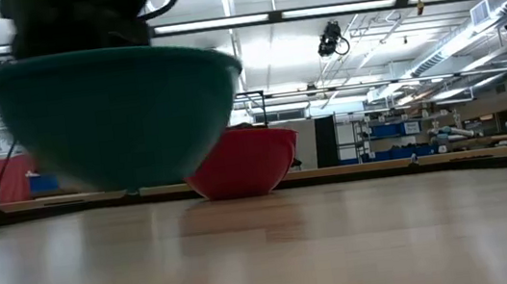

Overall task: Nest bowls inside each other by size order
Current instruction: Stack the blue bowl on the green bowl

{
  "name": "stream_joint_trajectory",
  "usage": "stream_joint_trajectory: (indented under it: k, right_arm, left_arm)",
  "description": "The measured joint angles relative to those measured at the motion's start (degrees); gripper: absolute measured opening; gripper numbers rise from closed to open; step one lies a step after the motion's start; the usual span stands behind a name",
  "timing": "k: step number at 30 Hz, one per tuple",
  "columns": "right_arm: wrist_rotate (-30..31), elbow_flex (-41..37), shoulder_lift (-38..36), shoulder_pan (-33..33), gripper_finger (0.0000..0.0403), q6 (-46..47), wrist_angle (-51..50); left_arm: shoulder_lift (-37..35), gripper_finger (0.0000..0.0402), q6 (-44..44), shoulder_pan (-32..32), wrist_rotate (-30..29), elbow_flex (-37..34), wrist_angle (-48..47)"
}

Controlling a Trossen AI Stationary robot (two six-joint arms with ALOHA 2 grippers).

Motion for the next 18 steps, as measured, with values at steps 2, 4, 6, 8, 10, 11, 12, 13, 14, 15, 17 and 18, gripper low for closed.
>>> stream_joint_trajectory:
  k: [2,4,6,8,10,11,12,13,14,15,17,18]
  right_arm:
    - [0.0,0.0,-0.1,0.2,0.0222,-0.6,0.0]
    - [0.6,0.0,-0.5,0.4,0.0217,-1.6,0.0]
    - [1.3,0.0,-0.8,0.7,0.0211,-2.9,0.2]
    - [1.6,0.0,-1.1,1.1,0.0207,-3.8,0.2]
    - [2.4,0.0,-1.2,1.1,0.0203,-3.9,0.1]
    - [2.7,0.0,-1.3,1.1,0.0202,-3.9,-0.6]
    - [2.8,0.0,-1.3,1.1,0.0201,-3.9,-1.1]
    - [2.9,0.0,-1.3,1.1,0.0201,-3.9,-1.5]
    - [2.9,0.0,-1.3,1.1,0.0201,-3.7,-1.9]
    - [3.0,0.0,-1.3,1.0,0.0201,-3.4,-2.3]
    - [4.1,0.0,-1.3,0.9,0.0201,-3.0,-3.3]
    - [5.0,0.0,-1.3,0.8,0.0201,-2.7,-3.6]
  left_arm:
    - [-2.4,0.0009,2.4,3.8,-1.2,0.0,-0.5]
    - [-4.4,0.0009,5.3,8.2,-2.0,0.0,-0.4]
    - [-5.8,0.0008,8.8,13.0,-2.6,0.0,-0.5]
    - [-6.7,0.0008,12.5,18.1,-2.7,0.0,0.4]
    - [-7.9,0.0008,16.3,23.2,-1.9,0.0,3.2]
    - [-8.2,0.0009,18.2,25.6,-1.5,0.0,4.9]
    - [-8.6,0.001,19.6,27.9,-0.9,0.0,7.2]
    - [-8.9,0.001,20.8,30.1,0.0,0.0,9.1]
    - [-9.0,0.0011,21.9,32.1,0.7,0.0,10.4]
    - [-9.1,0.0011,22.8,33.9,1.4,0.0,11.8]
    - [-9.1,0.0011,23.9,37.2,2.2,0.1,14.3]
    - [-9.1,0.0011,24.7,38.6,2.6,0.1,14.4]
